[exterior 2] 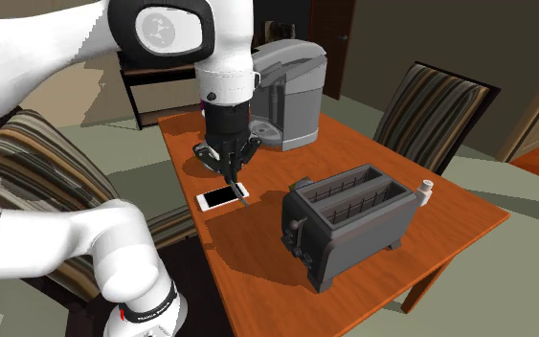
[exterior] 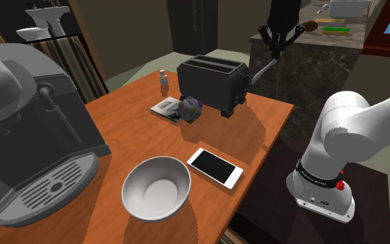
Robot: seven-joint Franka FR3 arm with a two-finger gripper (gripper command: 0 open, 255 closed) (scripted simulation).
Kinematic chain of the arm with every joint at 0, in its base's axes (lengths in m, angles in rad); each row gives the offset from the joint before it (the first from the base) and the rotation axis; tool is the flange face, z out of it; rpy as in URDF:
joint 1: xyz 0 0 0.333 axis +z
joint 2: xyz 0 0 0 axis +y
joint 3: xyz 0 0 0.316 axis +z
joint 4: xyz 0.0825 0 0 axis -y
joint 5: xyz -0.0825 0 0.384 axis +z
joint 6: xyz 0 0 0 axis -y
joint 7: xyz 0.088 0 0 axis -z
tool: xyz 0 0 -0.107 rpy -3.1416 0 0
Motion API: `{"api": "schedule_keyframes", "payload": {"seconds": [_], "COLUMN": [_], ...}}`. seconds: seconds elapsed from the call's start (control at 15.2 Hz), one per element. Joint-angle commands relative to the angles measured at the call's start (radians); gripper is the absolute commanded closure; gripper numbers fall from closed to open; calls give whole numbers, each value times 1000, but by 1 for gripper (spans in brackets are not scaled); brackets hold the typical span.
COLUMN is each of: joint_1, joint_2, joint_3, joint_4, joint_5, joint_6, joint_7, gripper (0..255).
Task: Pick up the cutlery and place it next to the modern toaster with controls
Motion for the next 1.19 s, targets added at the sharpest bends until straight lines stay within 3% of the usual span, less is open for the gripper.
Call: {"api": "schedule_keyframes", "payload": {"seconds": [0.0,1.12], "joint_1": [-4,-24], "joint_2": [-17,-102], "joint_3": [-5,-36], "joint_4": [-29,-301], "joint_5": [-7,-40], "joint_6": [11,199], "joint_7": [-4,-3], "gripper": [255,255]}}
